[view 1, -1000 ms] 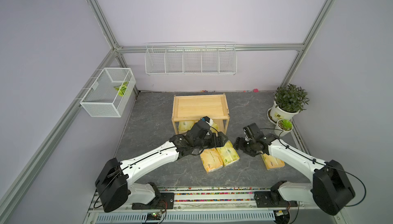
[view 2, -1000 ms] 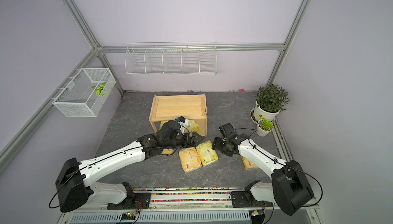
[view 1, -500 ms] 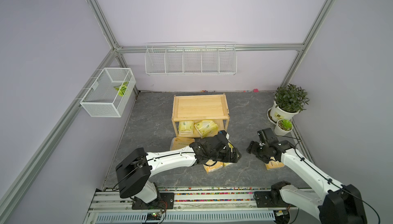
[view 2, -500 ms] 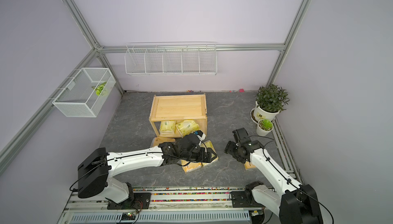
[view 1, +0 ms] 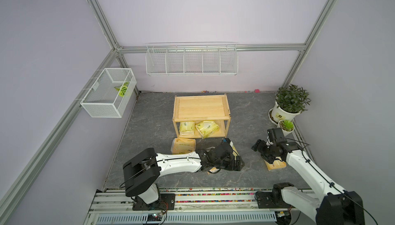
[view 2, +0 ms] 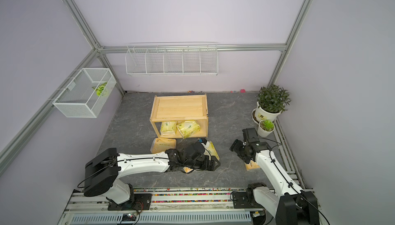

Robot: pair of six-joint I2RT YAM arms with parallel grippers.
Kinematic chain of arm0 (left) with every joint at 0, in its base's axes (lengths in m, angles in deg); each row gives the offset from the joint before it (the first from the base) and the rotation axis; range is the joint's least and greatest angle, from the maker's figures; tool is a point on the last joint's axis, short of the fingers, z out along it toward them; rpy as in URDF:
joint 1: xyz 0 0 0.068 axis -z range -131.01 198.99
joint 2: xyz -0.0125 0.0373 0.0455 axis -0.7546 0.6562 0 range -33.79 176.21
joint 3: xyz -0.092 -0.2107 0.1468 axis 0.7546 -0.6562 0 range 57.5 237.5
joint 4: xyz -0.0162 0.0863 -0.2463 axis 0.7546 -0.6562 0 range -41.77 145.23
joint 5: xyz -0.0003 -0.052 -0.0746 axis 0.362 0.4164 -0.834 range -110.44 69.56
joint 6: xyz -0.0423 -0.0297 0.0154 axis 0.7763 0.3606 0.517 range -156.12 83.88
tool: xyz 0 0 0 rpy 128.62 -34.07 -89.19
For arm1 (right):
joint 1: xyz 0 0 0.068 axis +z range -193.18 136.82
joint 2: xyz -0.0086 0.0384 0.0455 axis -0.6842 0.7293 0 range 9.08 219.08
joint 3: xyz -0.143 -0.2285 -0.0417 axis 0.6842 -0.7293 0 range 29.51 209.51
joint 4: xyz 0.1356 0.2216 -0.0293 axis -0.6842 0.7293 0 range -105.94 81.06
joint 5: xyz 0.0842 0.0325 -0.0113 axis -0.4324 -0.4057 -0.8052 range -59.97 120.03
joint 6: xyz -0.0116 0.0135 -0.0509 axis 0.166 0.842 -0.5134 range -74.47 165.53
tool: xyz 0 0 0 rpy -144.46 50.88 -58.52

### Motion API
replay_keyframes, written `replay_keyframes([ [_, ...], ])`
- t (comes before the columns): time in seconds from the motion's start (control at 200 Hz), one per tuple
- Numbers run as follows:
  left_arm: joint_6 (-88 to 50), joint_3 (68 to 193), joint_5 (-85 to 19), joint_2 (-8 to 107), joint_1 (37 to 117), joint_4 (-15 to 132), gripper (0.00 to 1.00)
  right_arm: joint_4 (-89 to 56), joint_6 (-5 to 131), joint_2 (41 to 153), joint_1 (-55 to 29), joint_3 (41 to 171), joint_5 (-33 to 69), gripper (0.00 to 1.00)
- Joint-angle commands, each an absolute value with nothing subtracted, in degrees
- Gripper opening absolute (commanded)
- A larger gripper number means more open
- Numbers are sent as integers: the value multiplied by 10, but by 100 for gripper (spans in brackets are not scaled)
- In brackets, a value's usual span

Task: Place the tissue boxes on the shelf by color
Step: Move the box of tissues to the center of the board.

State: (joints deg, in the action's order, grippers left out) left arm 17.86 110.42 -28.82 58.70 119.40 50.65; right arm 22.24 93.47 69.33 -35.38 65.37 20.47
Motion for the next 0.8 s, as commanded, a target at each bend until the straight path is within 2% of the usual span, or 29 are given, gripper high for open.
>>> replay_keyframes([
  [0.0, 185, 1090, -271, 593, 1195, 508, 100, 214, 932, 695, -357, 668, 190, 80],
  [0.445, 189, 1037, -213, 534, 1151, 433, 100, 196, 924, 679, -357, 666, 139, 80],
  [0.685, 173, 1043, -238, 518, 1139, 467, 100, 63, 915, 726, -357, 618, -16, 80],
  [0.795, 188, 1054, -250, 536, 1139, 508, 100, 12, 921, 754, -357, 594, -42, 80],
])
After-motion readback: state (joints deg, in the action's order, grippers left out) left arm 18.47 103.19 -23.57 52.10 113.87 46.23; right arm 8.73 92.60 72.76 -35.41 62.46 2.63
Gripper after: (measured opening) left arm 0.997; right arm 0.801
